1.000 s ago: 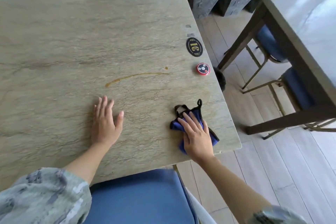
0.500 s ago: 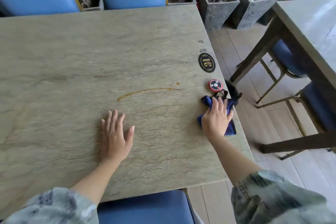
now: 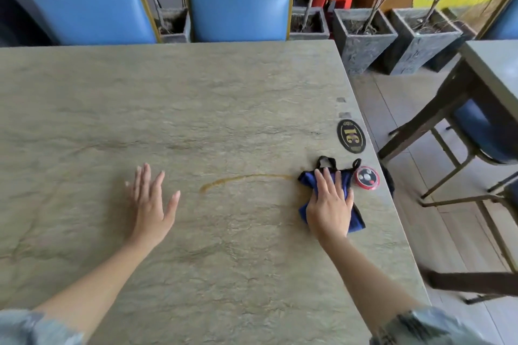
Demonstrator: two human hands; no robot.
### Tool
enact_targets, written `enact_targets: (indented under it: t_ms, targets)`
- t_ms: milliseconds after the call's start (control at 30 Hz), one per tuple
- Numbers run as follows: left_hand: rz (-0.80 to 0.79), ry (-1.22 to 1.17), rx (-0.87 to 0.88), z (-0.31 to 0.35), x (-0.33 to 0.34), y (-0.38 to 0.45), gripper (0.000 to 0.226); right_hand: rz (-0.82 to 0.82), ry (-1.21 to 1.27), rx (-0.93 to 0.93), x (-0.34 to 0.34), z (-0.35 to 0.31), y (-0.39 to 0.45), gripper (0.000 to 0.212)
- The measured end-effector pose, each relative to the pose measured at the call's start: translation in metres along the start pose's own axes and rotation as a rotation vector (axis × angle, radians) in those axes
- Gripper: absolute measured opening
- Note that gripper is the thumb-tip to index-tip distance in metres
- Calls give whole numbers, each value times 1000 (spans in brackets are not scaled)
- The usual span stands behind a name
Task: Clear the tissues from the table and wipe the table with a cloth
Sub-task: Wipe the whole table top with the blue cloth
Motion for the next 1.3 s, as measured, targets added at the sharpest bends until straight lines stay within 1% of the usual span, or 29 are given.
enact_targets:
  t_ms: [100, 267, 367, 467, 567, 700, 767, 867, 933, 1067, 1167, 1233, 1300]
  targets:
    - [-17, 55, -45, -11, 8, 9, 80, -6, -14, 34, 2, -11, 41, 45]
    - [-14, 60, -74, -15, 12, 13, 79, 15, -18, 46, 3, -29, 100, 46]
    - [-20, 51, -70, -19, 13, 15, 79, 18, -10, 77, 6, -40, 116, 48]
    - [-44, 53, -68, -20, 13, 15, 80, 25, 19, 85, 8, -49, 110, 46]
    - [-46, 55, -75, -22, 13, 14, 80, 17, 32, -30, 15, -74, 75, 47]
    - [-56, 60, -96, -20, 14, 12, 79, -14, 42, -135, 40, -120, 10, 49]
    - [-54, 60, -92, -20, 15, 12, 76, -60, 18, -173, 51, -145, -9, 52]
    - [-67, 87, -107, -24, 18, 13, 68, -137, -13, -248, 65, -190, -21, 58]
    - [-78, 110, -108, -26, 20, 14, 63, -195, -17, -340, 75, -223, -20, 60]
    - [-59, 122, -75, -24, 16, 16, 60, -262, -15, -568, 87, -274, -5, 54]
    - [-48, 132, -75, -24, 12, 16, 60, -260, 0, -610, 87, -279, 0, 52]
    - [-61, 138, -89, -23, 11, 14, 63, -268, 19, -644, 86, -267, -7, 50]
    - [-64, 137, -98, -23, 12, 14, 68, -217, 39, -659, 81, -243, -14, 49]
Point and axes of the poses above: each hand's wrist, its own y-axis towards the middle knuckle, its own x-axis out of the palm, z = x × y, the point moved 4 cm from there along y, towards the middle knuckle, and after that the axes turned 5 degrees about x, right-handed, at the moved point
